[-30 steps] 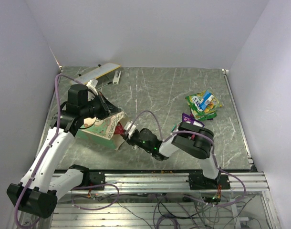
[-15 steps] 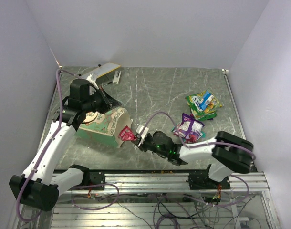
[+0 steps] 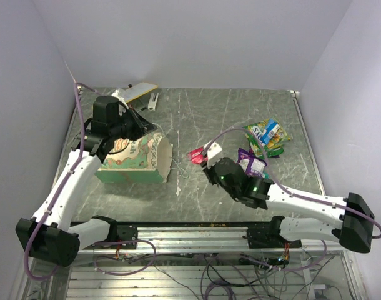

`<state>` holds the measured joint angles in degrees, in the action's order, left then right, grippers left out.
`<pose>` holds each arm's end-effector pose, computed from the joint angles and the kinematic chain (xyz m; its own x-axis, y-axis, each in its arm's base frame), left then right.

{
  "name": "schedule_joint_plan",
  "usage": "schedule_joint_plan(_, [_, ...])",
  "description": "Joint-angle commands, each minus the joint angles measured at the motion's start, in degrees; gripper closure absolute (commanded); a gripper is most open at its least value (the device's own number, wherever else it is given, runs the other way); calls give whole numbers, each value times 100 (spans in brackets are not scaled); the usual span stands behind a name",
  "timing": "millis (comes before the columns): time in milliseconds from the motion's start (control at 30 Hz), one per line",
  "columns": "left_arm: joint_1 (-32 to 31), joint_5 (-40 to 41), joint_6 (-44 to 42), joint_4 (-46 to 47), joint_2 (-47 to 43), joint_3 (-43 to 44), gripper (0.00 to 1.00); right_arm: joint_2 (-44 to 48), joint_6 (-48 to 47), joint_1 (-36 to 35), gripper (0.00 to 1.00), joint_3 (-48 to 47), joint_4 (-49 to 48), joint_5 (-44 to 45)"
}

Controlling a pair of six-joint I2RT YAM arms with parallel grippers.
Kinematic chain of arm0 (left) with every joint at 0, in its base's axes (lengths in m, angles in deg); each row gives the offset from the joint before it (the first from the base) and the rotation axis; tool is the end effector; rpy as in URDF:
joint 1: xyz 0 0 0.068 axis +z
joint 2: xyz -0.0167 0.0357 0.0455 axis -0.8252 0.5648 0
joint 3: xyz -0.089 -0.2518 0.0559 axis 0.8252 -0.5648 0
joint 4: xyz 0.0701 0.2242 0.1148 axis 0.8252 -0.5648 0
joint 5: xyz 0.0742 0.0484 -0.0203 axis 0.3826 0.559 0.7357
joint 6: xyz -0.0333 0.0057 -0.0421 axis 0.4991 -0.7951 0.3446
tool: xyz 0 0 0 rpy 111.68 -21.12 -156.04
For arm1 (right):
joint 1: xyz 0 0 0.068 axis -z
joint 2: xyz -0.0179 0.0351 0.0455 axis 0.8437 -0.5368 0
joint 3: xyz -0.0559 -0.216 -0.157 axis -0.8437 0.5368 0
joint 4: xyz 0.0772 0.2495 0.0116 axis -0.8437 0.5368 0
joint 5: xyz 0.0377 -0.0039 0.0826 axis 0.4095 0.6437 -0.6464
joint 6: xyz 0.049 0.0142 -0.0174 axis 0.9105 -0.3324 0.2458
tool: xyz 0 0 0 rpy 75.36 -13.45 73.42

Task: Take the snacks out of the paper bag

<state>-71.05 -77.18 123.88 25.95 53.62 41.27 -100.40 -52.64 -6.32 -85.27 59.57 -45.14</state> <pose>0.2384 -0.0771 0.3661 -0.6919 -0.5626 -0.4525 -0.0267 0.6463 -0.7626 0.1225 0.2141 0.2513 -0.2196 -0.3380 -0.9151 -0.6200 0.7726 -0.1366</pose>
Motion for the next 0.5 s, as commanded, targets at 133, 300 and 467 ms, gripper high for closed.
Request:
schedule_joint_plan(133, [132,-92,-247,245,-74,330,93,783,1470,1199,73,-392,2361,1114])
schedule_joint_plan(300, [180,-201,-186,367,-136,229,93,1057,2840,1400,72,-438,3277,1435])
schedule_joint_plan(467, [197,-323,-89,462,-158,152,93,888,4121,1452,72,-479,4170,1851])
